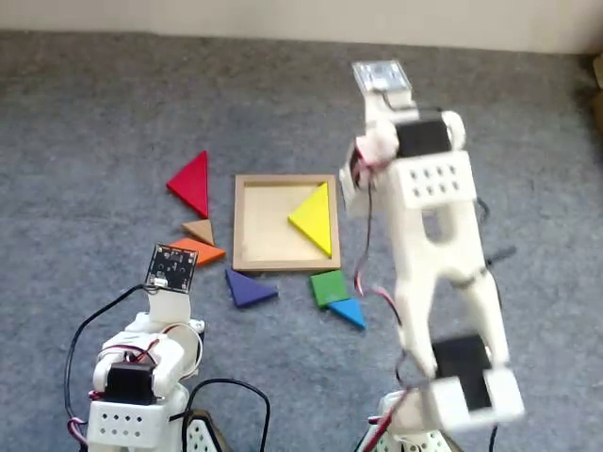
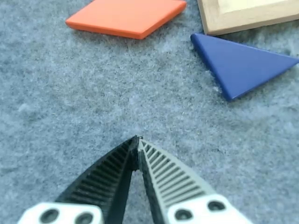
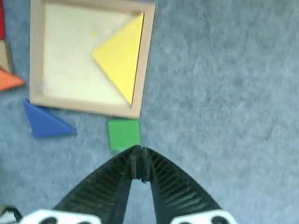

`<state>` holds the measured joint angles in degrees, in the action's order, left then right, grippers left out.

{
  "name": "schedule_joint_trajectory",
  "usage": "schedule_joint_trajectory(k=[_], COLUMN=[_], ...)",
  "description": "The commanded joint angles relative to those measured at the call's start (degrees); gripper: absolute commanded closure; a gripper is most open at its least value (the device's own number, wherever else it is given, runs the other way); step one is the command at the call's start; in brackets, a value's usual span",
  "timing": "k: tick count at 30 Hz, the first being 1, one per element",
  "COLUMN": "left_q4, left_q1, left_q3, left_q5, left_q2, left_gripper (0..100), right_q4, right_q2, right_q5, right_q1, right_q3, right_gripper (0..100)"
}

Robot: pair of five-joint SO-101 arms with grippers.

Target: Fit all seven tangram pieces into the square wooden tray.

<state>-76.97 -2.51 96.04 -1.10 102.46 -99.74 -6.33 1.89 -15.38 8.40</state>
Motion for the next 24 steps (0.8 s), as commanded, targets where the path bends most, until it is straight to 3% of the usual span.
schedule_joint_trajectory(k=[1,7,11,24], left_q4=[-0.26,-0.26,-0.26,-0.26], left_q1=[-0.75,-0.66,-0.57,-0.84], left_q3=[1.1,1.1,1.1,1.1], left_q5=[0.09,0.09,0.0,0.0], left_q2=[1.19,1.19,1.27,1.27], left_gripper=[100,100,100,100], right_q4=[4.62,19.74,24.4,35.12], right_q2=[-13.76,-32.48,-41.8,-59.12], right_q5=[0.7,0.88,7.91,8.62], right_q1=[3.47,10.42,10.77,17.1], right_q3=[-16.57,-44.44,-57.98,-81.27], right_gripper=[98.2,98.2,98.6,98.6])
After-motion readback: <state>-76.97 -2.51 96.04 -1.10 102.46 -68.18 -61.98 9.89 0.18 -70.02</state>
